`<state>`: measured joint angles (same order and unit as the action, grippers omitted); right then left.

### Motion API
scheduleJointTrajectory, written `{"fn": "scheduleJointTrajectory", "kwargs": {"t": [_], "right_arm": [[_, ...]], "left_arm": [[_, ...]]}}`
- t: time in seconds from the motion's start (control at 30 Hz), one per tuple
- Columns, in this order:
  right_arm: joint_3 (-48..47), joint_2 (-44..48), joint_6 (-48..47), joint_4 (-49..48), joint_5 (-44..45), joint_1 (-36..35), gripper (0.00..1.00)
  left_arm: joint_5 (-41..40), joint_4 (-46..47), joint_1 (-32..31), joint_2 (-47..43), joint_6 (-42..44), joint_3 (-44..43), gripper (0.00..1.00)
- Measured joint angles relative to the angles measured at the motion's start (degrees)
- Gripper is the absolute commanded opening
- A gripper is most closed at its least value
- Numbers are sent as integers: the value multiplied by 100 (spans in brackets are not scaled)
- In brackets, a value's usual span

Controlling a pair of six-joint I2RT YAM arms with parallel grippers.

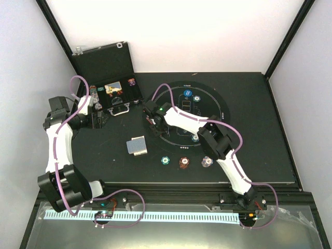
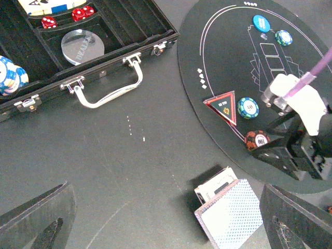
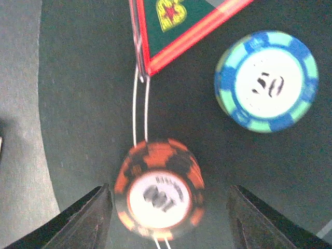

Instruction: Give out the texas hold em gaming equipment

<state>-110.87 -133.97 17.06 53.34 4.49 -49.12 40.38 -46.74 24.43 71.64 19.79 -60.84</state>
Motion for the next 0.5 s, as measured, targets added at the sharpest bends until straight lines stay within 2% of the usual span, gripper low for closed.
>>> {"fn": "scheduleJointTrajectory", "kwargs": {"t": [0.23, 0.5], "right_arm": [[1182, 1233, 66, -92, 70, -4, 68], [3195, 3093, 328, -468, 98, -199, 75]], "left_arm": [[31, 0, 0, 0, 0, 0, 99], [74, 2, 0, 0, 0, 0, 99]]}}
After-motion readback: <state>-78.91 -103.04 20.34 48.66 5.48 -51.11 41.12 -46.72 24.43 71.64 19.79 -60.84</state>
